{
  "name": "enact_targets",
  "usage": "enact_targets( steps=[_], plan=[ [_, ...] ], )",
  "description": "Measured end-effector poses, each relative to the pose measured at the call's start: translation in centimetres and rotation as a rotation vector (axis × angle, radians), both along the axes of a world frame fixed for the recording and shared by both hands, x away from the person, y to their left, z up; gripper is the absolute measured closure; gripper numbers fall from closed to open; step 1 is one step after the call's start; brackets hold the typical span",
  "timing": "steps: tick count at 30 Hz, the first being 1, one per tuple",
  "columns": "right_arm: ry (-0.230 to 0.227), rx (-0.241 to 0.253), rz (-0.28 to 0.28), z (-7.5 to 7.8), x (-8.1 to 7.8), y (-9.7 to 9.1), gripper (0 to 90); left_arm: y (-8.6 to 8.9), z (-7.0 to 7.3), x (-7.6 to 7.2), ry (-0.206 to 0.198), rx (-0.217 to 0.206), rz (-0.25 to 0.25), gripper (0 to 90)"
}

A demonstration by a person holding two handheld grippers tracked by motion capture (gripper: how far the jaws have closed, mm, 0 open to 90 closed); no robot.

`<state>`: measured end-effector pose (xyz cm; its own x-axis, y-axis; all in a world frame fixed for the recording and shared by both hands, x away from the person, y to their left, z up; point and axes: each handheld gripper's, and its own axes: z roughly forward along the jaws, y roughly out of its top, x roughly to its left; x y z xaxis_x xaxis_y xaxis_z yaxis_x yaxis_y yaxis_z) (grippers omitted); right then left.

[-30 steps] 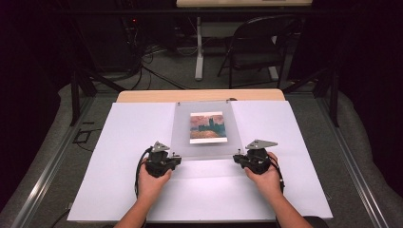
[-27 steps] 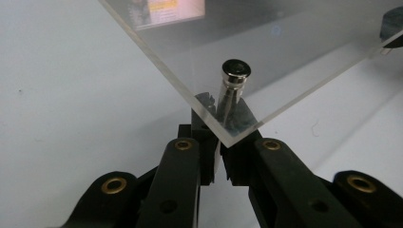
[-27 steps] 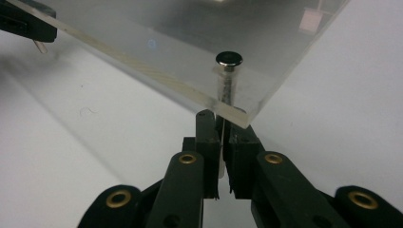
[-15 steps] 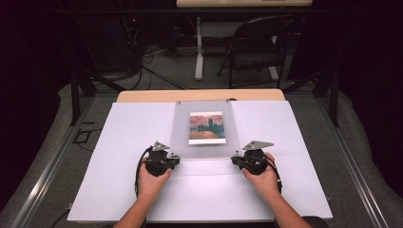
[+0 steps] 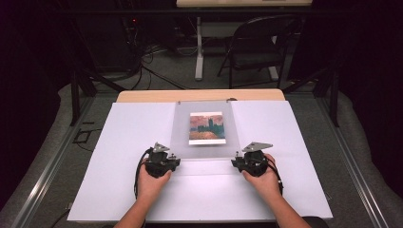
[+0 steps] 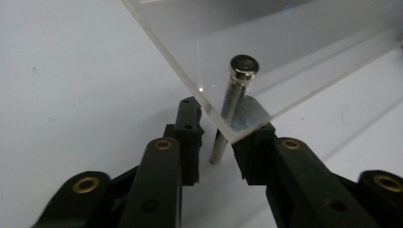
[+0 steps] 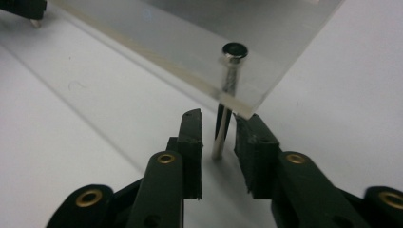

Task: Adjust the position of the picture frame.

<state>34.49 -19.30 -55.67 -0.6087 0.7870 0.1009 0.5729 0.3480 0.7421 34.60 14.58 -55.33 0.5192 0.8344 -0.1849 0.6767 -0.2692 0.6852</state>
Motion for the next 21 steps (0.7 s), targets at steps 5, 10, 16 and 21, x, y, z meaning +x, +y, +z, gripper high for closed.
enact_targets(
  steps=[5, 10, 16, 21],
  plan=[
    [-0.03, -0.047, 0.003, 0.4, -1.1, 0.1, 58.3, 0.2, 0.4, -1.0, -0.023, 0.044, -0.013, 60.4],
    [-0.016, -0.063, 0.006, 0.6, -2.1, 0.0, 48.2, 0.4, 0.6, -1.8, -0.033, 0.042, 0.003, 50.3],
    [-0.03, -0.031, 0.015, 1.3, -3.2, -0.6, 39.0, 0.6, 1.1, -2.5, -0.047, 0.008, -0.01, 41.9],
    [-0.058, -0.055, 0.007, 1.8, -4.0, -1.1, 39.1, 0.5, 1.4, -3.4, -0.088, 0.014, -0.041, 39.5]
  ],
)
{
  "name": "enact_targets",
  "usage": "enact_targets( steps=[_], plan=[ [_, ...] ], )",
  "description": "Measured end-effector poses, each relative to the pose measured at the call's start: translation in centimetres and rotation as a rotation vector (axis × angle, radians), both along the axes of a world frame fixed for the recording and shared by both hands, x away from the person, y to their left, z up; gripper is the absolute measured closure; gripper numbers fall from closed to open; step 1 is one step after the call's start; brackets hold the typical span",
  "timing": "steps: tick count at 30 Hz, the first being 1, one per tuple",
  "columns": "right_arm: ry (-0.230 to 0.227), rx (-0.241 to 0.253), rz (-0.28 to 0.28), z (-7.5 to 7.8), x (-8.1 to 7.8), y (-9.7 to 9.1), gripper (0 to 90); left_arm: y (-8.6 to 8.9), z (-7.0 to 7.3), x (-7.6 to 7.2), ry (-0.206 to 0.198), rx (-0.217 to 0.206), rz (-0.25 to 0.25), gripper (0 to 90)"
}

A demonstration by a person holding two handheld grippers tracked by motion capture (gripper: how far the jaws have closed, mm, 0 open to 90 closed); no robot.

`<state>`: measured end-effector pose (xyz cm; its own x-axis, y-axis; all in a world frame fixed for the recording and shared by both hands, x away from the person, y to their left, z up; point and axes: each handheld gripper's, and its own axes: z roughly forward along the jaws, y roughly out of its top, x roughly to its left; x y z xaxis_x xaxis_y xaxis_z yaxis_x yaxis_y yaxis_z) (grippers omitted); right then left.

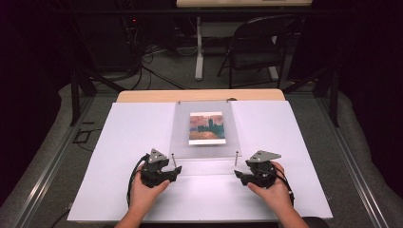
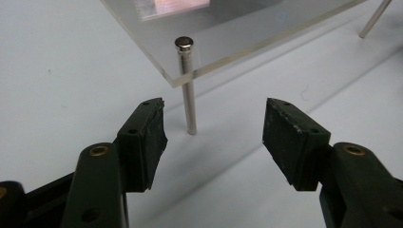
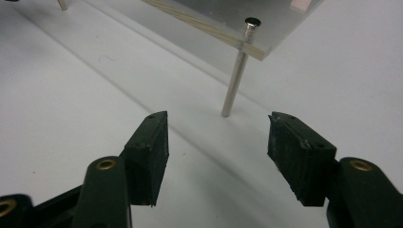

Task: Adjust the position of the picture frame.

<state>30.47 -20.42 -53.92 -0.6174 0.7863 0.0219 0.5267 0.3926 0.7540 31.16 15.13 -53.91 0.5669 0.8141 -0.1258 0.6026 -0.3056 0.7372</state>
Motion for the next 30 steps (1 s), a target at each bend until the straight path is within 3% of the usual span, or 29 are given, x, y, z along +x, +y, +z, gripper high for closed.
enact_targets(
  steps=[4, 24, 30],
  plan=[
    [0.018, 0.028, -0.005, 0.1, -0.3, -0.4, 39.1, 0.5, 0.2, -0.6, -0.009, -0.012, 0.002, 36.6],
    [-0.012, 0.012, -0.037, -0.1, 0.0, -1.0, 38.7, 2.1, 0.4, -0.7, 0.014, -0.024, 0.054, 34.9],
    [-0.019, -0.022, -0.037, 0.3, 0.0, -1.4, 43.5, 3.4, 1.0, -0.6, -0.004, -0.031, 0.084, 36.2]
  ],
)
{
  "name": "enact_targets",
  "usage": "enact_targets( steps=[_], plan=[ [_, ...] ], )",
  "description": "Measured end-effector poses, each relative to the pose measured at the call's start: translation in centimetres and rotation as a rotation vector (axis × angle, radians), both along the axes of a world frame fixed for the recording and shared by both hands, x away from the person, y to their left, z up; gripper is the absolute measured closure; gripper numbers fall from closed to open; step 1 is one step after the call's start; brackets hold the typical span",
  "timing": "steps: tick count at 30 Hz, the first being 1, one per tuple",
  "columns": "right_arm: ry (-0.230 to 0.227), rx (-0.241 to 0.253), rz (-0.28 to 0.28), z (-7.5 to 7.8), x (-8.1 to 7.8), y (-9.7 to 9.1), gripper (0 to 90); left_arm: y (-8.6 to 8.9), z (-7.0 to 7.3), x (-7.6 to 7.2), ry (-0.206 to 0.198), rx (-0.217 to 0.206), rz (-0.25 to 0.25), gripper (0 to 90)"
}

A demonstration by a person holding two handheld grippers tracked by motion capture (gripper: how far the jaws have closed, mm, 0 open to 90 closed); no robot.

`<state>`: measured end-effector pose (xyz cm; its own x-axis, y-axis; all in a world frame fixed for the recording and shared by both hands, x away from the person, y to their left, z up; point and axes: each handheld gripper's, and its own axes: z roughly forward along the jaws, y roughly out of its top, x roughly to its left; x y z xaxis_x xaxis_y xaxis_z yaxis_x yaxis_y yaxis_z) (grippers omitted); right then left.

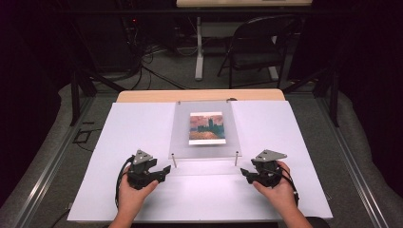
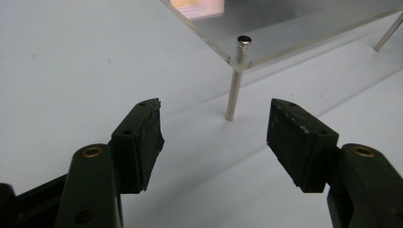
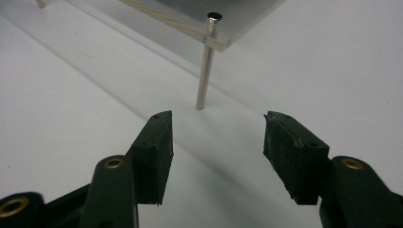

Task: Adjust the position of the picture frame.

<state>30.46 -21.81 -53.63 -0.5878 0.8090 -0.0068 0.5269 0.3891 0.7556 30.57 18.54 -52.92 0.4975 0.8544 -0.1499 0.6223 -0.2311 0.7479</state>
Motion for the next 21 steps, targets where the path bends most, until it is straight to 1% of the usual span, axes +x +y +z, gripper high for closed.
enact_targets(
  steps=[2, 3, 4, 5, 8, 12, 14, 17, 19, 20, 21],
  plan=[
    [0.001, 0.004, -0.009, 0.1, 0.0, -0.2, 43.6, 0.2, 0.1, 0.0, -0.001, -0.006, 0.007, 36.3],
    [-0.002, 0.019, -0.022, 0.1, 0.1, -0.5, 43.6, 0.5, 0.2, 0.1, -0.011, -0.015, 0.022, 36.5],
    [-0.001, 0.024, -0.028, 0.2, 0.1, -0.6, 43.6, 0.5, 0.2, 0.1, -0.011, -0.015, 0.022, 36.7],
    [0.001, 0.027, -0.032, 0.2, 0.2, -0.8, 43.5, 0.9, 0.3, 0.1, -0.017, -0.014, 0.037, 36.7],
    [-0.004, 0.038, -0.042, 0.2, 0.3, -1.2, 43.5, 1.4, 0.3, 0.2, -0.019, -0.018, 0.055, 37.1],
    [-0.006, 0.033, -0.059, 0.3, 0.4, -1.6, 43.3, 1.9, 0.3, 0.5, -0.008, -0.027, 0.078, 38.0],
    [-0.007, 0.031, -0.068, 0.3, 0.5, -1.7, 43.8, 2.0, 0.2, 0.6, -0.01, -0.031, 0.085, 38.4],
    [0.0, 0.011, -0.075, 0.3, 0.6, -1.8, 44.7, 2.0, 0.3, 0.8, -0.002, -0.043, 0.097, 38.5],
    [0.008, 0.017, -0.082, 0.4, 0.8, -1.9, 44.9, 1.9, 0.5, 1.0, -0.004, -0.051, 0.103, 38.4],
    [0.005, 0.024, -0.084, 0.5, 0.8, -1.9, 44.8, 1.8, 0.6, 1.1, -0.003, -0.05, 0.102, 38.3],
    [0.012, 0.025, -0.089, 0.6, 0.8, -1.9, 44.7, 1.7, 0.7, 1.2, -0.004, -0.05, 0.099, 38.3]
  ],
)
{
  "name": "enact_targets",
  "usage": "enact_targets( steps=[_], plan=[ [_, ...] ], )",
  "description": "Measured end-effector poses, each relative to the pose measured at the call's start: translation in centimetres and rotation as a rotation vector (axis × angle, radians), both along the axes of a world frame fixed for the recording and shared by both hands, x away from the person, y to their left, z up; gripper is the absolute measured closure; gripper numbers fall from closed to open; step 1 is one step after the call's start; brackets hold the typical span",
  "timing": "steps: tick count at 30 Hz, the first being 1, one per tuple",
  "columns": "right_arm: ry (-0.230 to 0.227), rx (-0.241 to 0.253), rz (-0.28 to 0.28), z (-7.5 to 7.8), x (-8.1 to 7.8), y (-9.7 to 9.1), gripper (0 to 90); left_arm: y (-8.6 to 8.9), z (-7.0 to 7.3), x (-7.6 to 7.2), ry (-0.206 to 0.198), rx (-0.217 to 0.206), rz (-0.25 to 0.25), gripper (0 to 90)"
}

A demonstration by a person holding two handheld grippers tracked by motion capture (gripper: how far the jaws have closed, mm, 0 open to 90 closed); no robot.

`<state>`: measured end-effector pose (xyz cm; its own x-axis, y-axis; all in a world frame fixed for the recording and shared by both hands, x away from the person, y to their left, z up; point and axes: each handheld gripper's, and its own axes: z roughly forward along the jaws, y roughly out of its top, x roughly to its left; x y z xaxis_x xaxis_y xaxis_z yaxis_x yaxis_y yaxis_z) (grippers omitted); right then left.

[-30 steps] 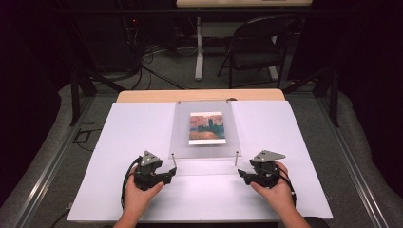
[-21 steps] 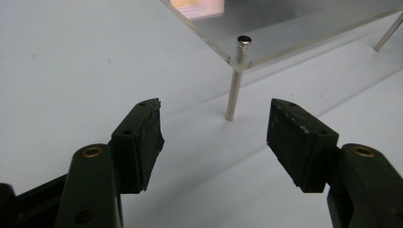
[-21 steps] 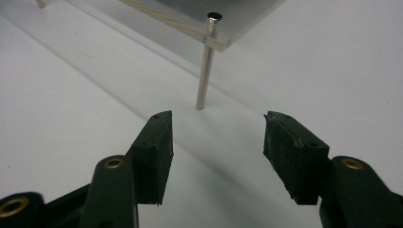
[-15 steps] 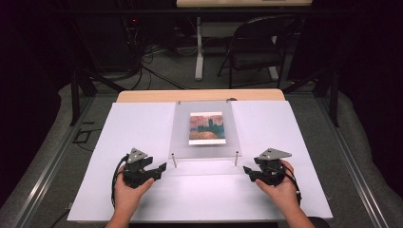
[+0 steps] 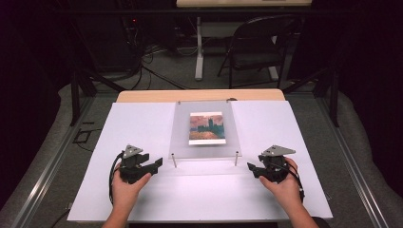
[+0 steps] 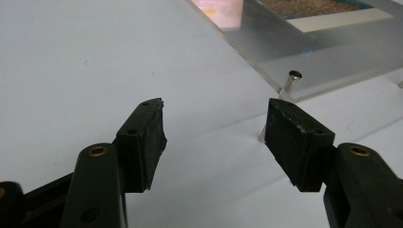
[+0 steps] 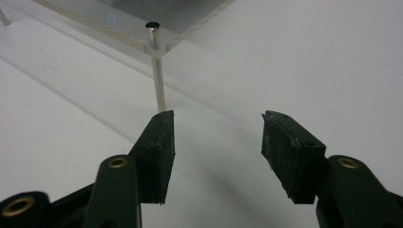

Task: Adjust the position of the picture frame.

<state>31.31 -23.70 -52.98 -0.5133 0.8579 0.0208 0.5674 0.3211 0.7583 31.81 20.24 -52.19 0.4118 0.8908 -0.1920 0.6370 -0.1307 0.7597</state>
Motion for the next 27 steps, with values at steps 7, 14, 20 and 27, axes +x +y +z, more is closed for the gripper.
enact_targets(
  steps=[7, 14, 20, 27],
  plan=[
    [-0.02, 0.017, -0.012, 0.3, 0.5, 0.0, 40.8, -0.3, 0.0, 1.1, 0.004, -0.004, 0.005, 38.3],
    [-0.024, 0.024, -0.022, 0.4, 1.3, -0.2, 38.9, -0.3, 0.5, 2.1, 0.004, 0.014, 0.015, 38.0],
    [-0.019, 0.031, -0.033, 0.8, 1.8, -0.2, 37.6, -0.7, 0.8, 3.2, 0.008, 0.018, 0.007, 37.3],
    [0.004, -0.047, -0.044, 0.6, 3.1, 0.2, 41.2, -1.5, 0.9, 5.1, 0.04, 0.066, 0.0, 37.3]
  ],
)
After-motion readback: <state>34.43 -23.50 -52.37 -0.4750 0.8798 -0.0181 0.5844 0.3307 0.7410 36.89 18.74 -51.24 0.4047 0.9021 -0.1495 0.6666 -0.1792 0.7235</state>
